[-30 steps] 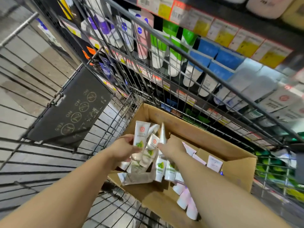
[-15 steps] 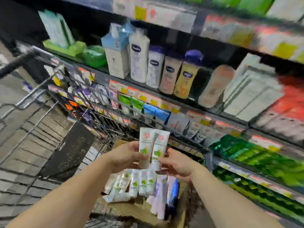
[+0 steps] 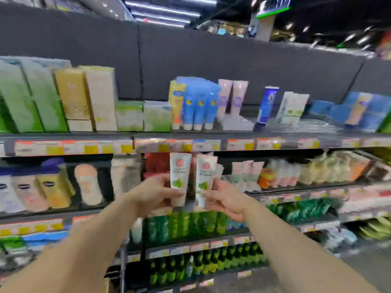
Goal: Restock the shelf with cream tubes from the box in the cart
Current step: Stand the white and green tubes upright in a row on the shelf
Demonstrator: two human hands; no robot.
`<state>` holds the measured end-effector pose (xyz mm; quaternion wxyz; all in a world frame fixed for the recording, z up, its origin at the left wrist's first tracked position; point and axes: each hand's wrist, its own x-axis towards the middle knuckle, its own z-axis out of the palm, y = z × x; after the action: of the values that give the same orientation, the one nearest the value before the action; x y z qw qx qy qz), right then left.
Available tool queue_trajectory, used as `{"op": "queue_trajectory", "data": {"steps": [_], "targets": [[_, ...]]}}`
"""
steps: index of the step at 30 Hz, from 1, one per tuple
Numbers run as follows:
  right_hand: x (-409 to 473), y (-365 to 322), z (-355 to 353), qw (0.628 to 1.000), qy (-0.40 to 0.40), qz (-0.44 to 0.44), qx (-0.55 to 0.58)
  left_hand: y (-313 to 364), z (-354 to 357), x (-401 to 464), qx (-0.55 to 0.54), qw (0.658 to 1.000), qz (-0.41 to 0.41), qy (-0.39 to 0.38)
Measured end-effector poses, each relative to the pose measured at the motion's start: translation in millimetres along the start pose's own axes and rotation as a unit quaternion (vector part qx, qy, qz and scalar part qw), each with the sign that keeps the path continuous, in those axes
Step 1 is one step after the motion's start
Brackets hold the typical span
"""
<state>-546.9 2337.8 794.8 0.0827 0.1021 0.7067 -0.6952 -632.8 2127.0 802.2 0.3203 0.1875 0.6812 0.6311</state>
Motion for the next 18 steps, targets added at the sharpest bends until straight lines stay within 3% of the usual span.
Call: {"op": "queue_trajectory", "data": {"steps": [9,18], "targets": [[-103.9,-31.1,-277.0,0.982,0.174,-0.061,-0.029,85.6,252.0,133.4,0.015,0.993,0.083,-0.086],[-69.5,-72.6,-414.8,0.953,0.256,-0.129,-0.098,135.5,324.4,255.4,0.115,0.98,0.146,-0.076]]}}
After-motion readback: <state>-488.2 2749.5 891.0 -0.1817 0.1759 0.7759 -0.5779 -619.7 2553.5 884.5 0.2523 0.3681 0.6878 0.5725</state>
